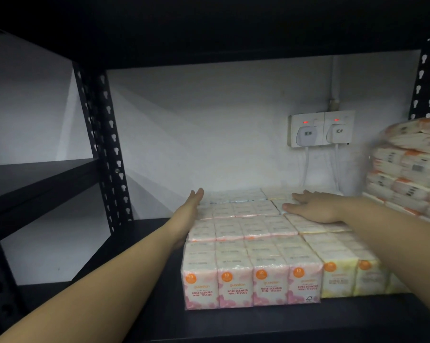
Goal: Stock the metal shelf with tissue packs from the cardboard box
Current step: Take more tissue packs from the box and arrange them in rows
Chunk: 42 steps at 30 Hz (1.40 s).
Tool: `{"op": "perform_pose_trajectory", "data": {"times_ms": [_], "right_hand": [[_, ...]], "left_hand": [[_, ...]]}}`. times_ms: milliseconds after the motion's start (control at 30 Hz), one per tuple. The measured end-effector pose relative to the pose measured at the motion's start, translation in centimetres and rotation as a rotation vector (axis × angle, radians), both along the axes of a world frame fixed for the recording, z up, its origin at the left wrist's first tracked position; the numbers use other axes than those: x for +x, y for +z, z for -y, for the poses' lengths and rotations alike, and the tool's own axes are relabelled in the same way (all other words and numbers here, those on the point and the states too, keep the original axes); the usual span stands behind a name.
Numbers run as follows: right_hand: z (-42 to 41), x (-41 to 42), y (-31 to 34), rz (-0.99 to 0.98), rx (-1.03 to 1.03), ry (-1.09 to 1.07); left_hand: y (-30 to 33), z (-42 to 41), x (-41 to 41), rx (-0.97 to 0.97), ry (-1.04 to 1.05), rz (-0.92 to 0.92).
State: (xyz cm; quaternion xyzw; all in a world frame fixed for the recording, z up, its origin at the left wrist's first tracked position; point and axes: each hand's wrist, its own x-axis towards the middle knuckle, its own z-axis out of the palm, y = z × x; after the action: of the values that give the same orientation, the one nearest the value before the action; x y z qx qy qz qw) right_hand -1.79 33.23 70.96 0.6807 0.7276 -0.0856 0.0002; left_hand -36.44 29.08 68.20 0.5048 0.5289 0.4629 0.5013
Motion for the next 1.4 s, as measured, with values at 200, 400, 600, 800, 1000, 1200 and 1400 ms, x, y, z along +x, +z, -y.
{"op": "perform_pose_trajectory", "data": {"times_ms": [200, 400, 600, 800, 1000, 1200, 1400], "right_hand": [[0.3, 0.9, 0.0, -0.010, -0.003, -0.026], [0.8, 0.9, -0.1, -0.020, 0.017, -0.047], [2.9, 0.9, 1.8, -0.076, 0.001, -0.034], [10.1, 1.2, 2.3, -0.103, 0.027, 0.070], [15.9, 2.1, 0.8, -0.115, 0.069, 0.076], [17.7, 0.9, -0.2, -0.122, 0.160, 0.237], [17.6, 0.1, -0.9, -0.075, 0.147, 0.318]], "left_hand": [[0.3, 0.0, 1.1, 0.021, 0.032, -0.080], [0.7, 0.3, 1.7, 0.083, 0.013, -0.166], [1.2, 1.6, 1.4, 0.121, -0.042, -0.119], [-0.5, 6.8, 0.8, 0.013, -0.089, 0.263], [-0.3, 12.8, 0.9, 0.151, 0.012, 0.246], [-2.5, 14.3, 1.3, 0.297, -0.026, 0.050], [-4.9, 7.9, -0.5, 0.150, 0.050, 0.155]]}}
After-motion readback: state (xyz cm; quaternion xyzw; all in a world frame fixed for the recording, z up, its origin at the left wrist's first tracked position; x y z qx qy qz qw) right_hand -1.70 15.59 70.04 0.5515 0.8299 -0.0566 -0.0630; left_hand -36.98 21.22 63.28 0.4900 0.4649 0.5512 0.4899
